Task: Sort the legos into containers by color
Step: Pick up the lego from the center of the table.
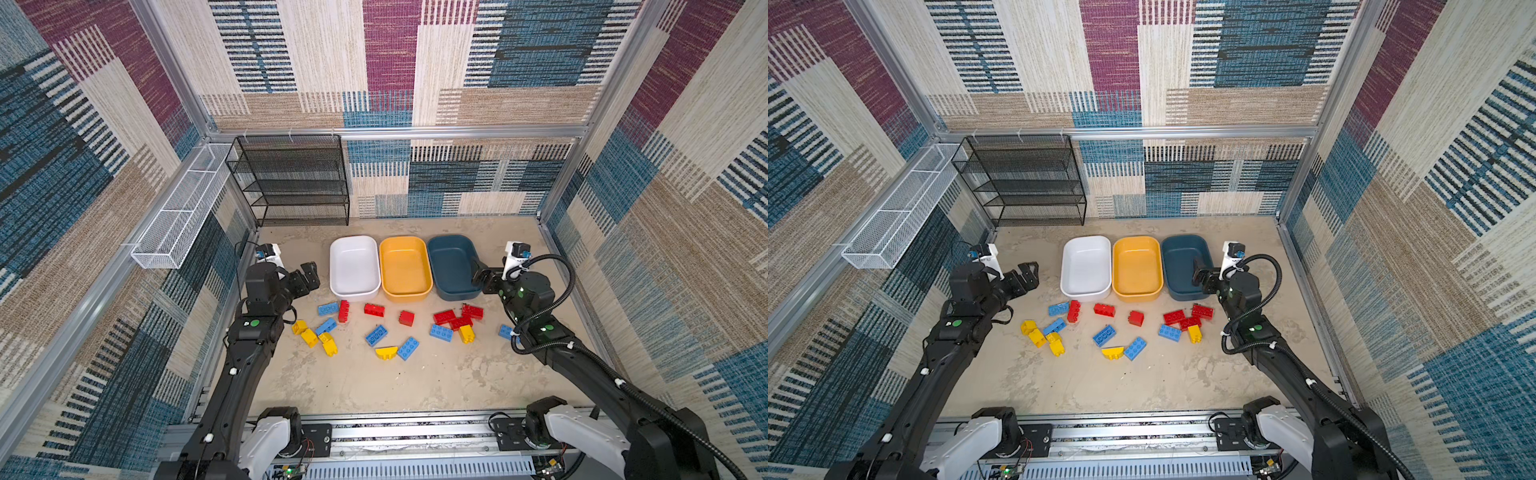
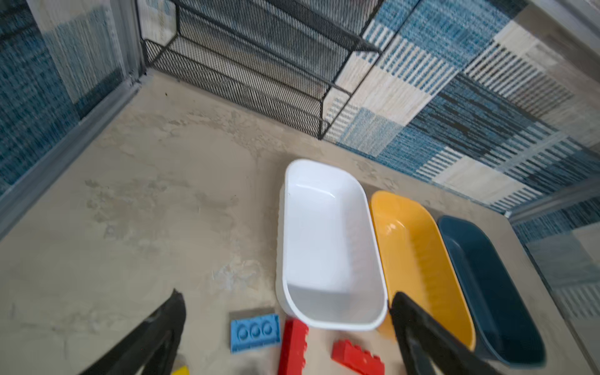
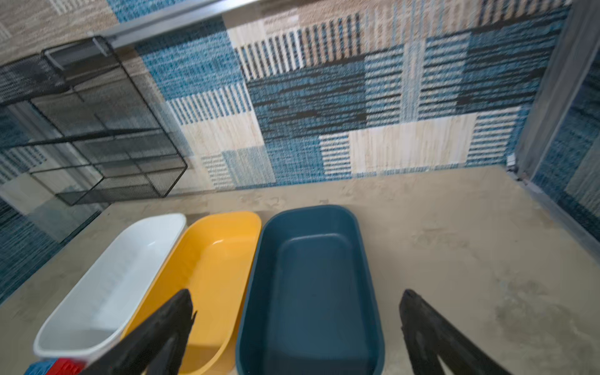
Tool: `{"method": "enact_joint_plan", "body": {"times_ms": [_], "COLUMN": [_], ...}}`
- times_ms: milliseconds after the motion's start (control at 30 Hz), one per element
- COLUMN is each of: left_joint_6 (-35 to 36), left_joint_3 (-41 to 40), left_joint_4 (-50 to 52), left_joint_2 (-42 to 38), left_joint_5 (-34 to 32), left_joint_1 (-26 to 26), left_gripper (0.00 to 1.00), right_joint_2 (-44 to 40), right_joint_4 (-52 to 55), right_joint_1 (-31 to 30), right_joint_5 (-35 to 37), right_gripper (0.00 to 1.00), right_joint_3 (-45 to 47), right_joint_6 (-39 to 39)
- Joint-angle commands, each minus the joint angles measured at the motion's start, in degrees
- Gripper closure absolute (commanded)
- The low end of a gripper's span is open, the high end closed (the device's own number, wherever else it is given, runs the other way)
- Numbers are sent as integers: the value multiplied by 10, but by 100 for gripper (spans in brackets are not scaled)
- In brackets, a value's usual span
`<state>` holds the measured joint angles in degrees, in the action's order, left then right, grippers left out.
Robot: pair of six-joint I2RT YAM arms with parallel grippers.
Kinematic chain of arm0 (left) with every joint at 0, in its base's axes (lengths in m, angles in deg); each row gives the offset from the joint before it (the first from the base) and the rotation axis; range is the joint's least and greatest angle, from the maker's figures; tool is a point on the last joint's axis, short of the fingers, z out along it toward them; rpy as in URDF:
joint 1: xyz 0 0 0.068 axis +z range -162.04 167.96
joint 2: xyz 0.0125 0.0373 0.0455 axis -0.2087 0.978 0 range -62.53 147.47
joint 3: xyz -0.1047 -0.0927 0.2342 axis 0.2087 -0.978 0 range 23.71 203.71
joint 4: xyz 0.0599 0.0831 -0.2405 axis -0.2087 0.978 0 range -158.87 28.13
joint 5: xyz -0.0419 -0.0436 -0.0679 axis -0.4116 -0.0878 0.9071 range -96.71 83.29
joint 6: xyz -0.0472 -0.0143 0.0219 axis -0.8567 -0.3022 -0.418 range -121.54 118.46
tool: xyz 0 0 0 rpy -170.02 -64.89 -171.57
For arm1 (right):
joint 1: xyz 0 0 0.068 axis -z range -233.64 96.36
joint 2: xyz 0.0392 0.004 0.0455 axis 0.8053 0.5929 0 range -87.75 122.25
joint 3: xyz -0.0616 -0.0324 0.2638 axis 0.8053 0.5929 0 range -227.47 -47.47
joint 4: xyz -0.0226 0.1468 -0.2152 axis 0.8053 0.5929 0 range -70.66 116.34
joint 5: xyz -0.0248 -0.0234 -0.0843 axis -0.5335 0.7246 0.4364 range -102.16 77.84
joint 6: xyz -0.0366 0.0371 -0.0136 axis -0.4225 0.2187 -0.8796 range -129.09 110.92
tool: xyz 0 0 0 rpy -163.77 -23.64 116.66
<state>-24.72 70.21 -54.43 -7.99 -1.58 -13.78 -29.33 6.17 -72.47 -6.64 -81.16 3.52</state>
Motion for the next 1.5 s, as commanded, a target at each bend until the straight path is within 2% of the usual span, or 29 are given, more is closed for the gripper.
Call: {"method": "enact_joint_plan", "body": {"times_ms": [0,100,200,533,633,800,933,1033,1267,1467], "left_joint_6": [-10,13,29,37,36,35,35,35,35,35], "left_joint_3": [6,11,6,2,-3,-4,-4,-4,-2,-2], "left_joint_4": [149,221,260,258,254,258,260,260,259,259], "left_joint_2": [-35,-55,-63,-15,-26,-28,-25,-23,-14,-14], "left_joint_5": [26,21,20,65,55,41,35,35,39,40], "left_joint_1": [-23,-40,-54,-87,-97,-111,-117,-119,-120,-121], "left_gripper": [2,4,7,8,8,9,9,10,11,12], "right_joint_2": [-8,-7,-16,18,30,71,96,112,158,152], "right_joint_4": [169,232,253,237,229,221,214,210,209,224], "right_joint_1": [-46,-81,-95,-108,-108,-108,-108,-108,-108,-115], "right_joint_5": [5,11,-1,0,4,11,12,14,9,13], "right_gripper": [0,1,7,20,25,25,30,36,58,72], "right_joint_3": [-9,-5,19,98,103,92,82,73,56,45], "right_joint_6": [35,71,107,166,166,158,152,147,139,138]}}
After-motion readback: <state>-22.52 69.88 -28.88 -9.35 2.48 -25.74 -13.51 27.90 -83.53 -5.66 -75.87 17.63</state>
